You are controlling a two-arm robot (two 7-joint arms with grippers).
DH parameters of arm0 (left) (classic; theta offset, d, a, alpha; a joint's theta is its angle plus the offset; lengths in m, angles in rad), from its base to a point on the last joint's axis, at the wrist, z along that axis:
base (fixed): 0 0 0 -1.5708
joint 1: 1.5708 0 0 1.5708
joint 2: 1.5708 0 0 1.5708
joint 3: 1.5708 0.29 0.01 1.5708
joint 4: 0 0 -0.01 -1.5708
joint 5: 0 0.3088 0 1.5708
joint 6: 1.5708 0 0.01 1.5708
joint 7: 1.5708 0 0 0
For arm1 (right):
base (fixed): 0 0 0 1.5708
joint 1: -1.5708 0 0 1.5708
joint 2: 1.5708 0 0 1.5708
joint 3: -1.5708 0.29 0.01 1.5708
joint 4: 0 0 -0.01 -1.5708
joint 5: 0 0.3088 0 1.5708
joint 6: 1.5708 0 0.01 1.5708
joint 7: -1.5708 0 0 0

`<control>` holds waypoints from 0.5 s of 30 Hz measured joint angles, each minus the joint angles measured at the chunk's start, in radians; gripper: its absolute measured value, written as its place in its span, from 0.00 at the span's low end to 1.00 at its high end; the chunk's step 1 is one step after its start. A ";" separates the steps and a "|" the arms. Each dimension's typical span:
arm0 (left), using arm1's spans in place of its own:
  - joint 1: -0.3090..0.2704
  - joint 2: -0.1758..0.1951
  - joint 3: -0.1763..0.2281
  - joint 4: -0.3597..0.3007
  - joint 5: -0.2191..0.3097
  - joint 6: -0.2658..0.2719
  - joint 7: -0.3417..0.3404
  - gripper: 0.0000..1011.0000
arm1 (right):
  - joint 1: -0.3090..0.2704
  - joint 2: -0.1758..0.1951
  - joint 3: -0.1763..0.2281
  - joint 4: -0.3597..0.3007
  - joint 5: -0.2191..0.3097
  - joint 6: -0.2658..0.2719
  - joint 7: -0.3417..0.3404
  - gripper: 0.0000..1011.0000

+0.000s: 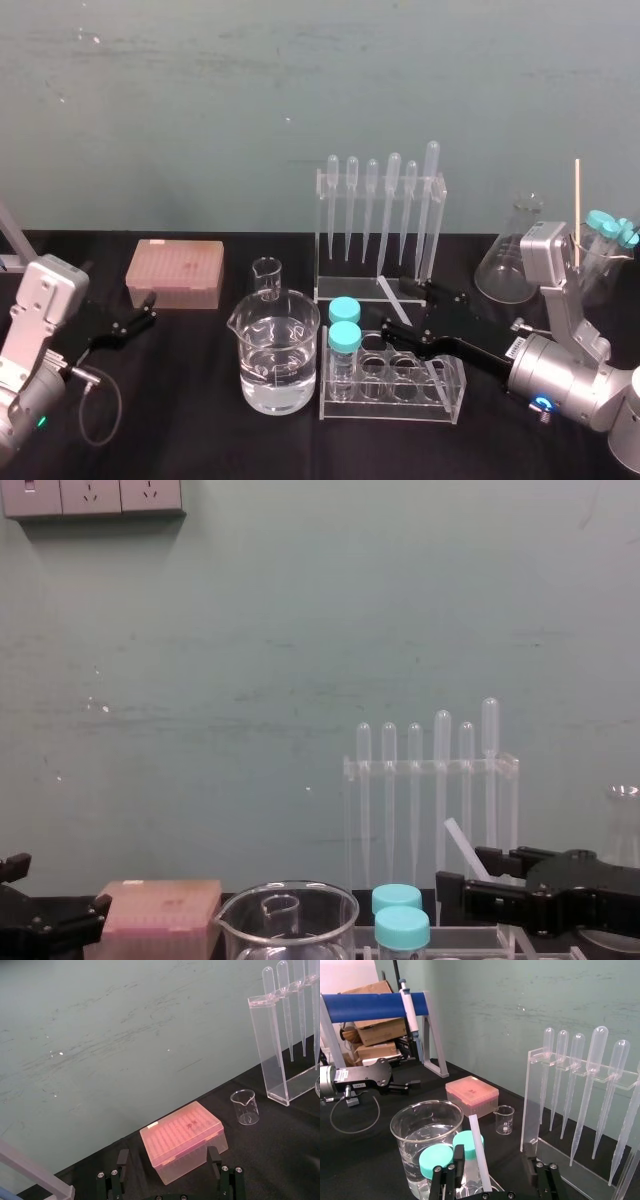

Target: Pick up the stirring rod with one hand, then place it down.

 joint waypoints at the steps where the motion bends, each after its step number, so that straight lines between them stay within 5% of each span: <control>1: 0.000 0.000 0.000 0.000 0.000 0.000 0.000 0.99 | 0.000 0.000 0.000 0.000 0.000 0.000 0.000 0.74; 15: 0.000 0.000 0.000 0.000 0.000 0.000 0.000 0.99 | 0.000 0.001 0.000 0.000 0.001 -0.002 0.000 0.30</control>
